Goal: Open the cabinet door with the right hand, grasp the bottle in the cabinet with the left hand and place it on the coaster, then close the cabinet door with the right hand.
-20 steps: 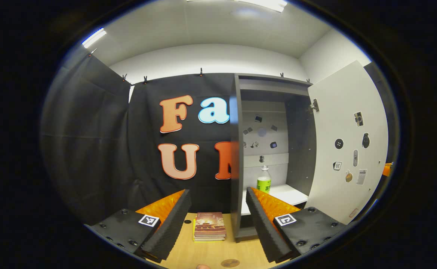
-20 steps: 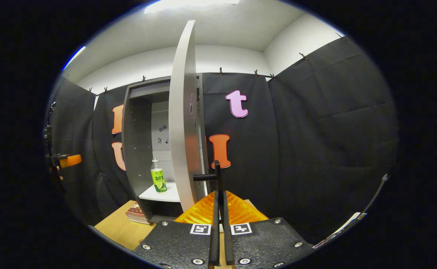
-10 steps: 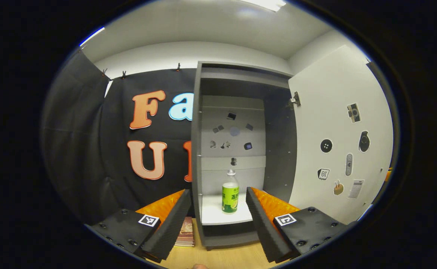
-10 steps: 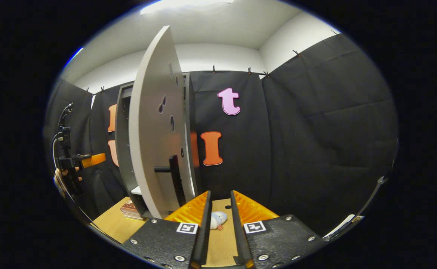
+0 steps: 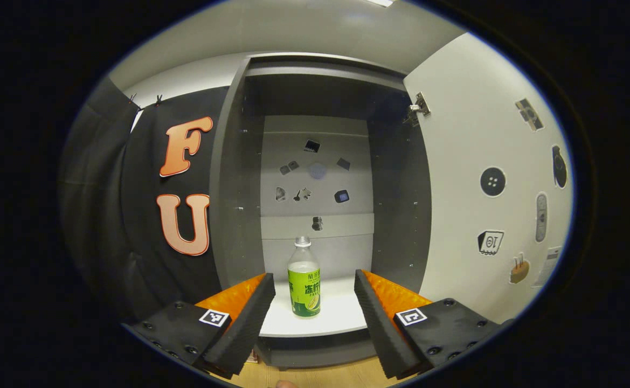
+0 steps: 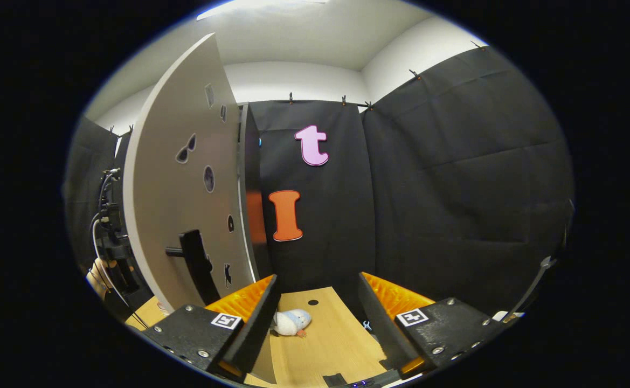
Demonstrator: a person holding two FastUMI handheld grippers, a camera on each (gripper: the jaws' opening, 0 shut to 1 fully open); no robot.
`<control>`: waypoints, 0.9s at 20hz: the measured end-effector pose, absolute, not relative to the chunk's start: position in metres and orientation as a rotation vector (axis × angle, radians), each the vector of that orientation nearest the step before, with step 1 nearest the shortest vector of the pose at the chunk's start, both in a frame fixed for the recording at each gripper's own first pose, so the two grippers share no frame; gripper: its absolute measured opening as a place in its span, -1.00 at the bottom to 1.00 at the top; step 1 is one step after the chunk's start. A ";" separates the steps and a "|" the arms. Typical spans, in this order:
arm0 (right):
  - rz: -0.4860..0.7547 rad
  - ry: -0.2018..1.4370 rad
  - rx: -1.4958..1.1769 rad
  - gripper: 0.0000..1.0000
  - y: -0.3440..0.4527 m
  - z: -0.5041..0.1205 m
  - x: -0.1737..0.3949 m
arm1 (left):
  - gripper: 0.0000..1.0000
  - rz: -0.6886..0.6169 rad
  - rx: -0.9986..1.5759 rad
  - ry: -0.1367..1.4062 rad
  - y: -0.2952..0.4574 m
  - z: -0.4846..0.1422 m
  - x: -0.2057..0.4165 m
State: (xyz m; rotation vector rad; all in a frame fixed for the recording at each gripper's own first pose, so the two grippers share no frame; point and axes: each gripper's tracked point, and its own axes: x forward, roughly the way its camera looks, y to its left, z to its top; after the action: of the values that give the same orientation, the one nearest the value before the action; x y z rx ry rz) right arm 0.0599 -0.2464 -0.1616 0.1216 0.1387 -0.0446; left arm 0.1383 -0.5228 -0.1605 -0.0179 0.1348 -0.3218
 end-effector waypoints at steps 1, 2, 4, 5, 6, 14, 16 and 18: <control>-0.054 0.140 0.119 0.85 -0.249 -0.163 0.066 | 1.00 -0.312 -0.018 0.133 -0.526 -0.166 0.149; -0.062 0.142 0.118 0.86 -0.252 -0.164 0.070 | 1.00 -0.305 -0.020 0.132 -0.530 -0.170 0.161; -0.079 0.148 0.119 0.97 -0.258 -0.166 0.078 | 0.87 -0.297 -0.014 0.138 -0.537 -0.183 0.183; -0.089 0.150 0.120 0.97 -0.262 -0.167 0.079 | 0.94 -0.293 -0.009 0.144 -0.540 -0.191 0.193; -0.101 0.151 0.120 0.86 -0.267 -0.168 0.078 | 0.94 -0.286 -0.009 0.149 -0.542 -0.199 0.204; -0.191 0.169 0.108 0.97 -0.297 -0.175 0.075 | 0.93 -0.279 -0.039 0.241 -0.552 -0.256 0.258; -0.200 0.183 0.106 0.97 -0.299 -0.181 0.075 | 0.93 -0.269 -0.032 0.244 -0.551 -0.262 0.267; -0.210 0.192 0.104 0.97 -0.301 -0.184 0.073 | 0.94 -0.254 -0.007 0.239 -0.548 -0.263 0.274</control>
State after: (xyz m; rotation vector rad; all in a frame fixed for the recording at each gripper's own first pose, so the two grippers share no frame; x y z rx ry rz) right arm 0.0732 -0.3008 -0.1841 0.1039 0.1924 -0.2104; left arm 0.2745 -0.5485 -0.2631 -0.0066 0.2388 -0.2536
